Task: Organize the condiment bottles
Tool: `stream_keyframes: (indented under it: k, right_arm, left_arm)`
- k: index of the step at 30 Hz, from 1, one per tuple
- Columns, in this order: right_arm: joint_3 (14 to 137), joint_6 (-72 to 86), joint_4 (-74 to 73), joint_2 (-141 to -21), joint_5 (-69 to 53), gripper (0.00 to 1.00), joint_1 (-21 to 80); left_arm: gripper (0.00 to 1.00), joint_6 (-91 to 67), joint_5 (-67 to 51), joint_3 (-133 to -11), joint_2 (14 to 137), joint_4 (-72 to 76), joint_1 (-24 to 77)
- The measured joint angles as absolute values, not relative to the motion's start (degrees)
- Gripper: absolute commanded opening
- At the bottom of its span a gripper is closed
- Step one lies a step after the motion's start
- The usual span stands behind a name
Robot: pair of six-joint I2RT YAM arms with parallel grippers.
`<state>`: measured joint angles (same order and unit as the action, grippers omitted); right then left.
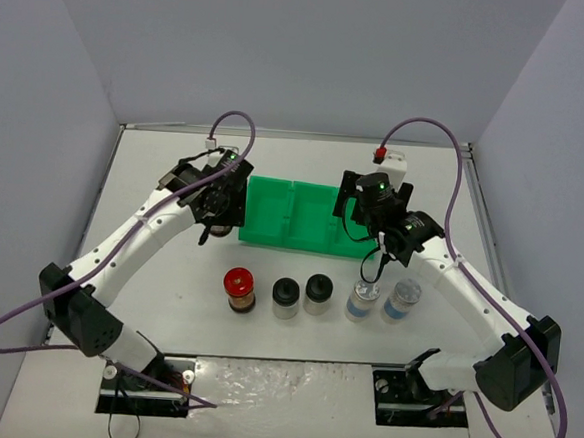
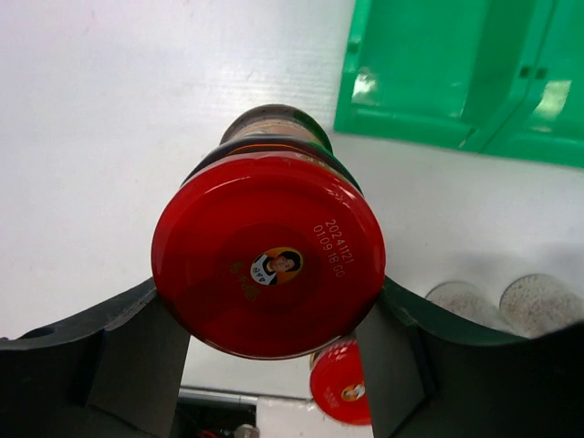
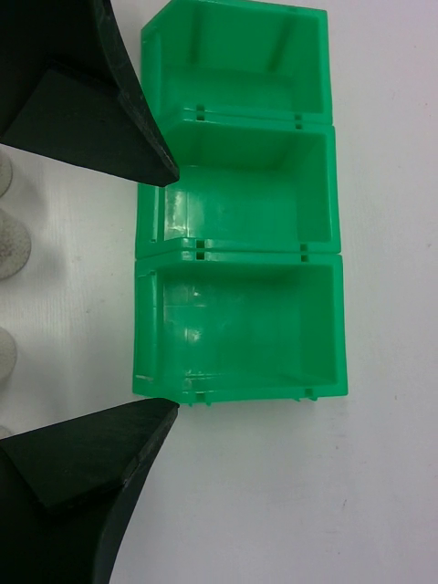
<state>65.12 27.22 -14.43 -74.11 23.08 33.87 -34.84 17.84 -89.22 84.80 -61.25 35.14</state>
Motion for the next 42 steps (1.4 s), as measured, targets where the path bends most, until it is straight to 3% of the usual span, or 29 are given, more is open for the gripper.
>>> stream_keyframes:
  k: [11, 20, 42]
  right_arm:
    - [65.1, 27.9, -14.4, -73.9, 24.6, 1.0, 34.2]
    - [65.1, 28.7, -14.4, -73.6, 25.7, 1.0, 34.3]
    - [64.4, 29.1, -14.7, -72.9, 27.3, 1.0, 34.6]
  left_arm:
    - [0.0, -26.2, 15.1, -108.9, 103.2, -56.9, 35.1]
    - [0.0, -22.7, 12.5, -117.1, 112.7, -56.5, 35.1]
    - [0.0, -20.4, 9.7, -118.2, 117.7, -51.7, 34.5]
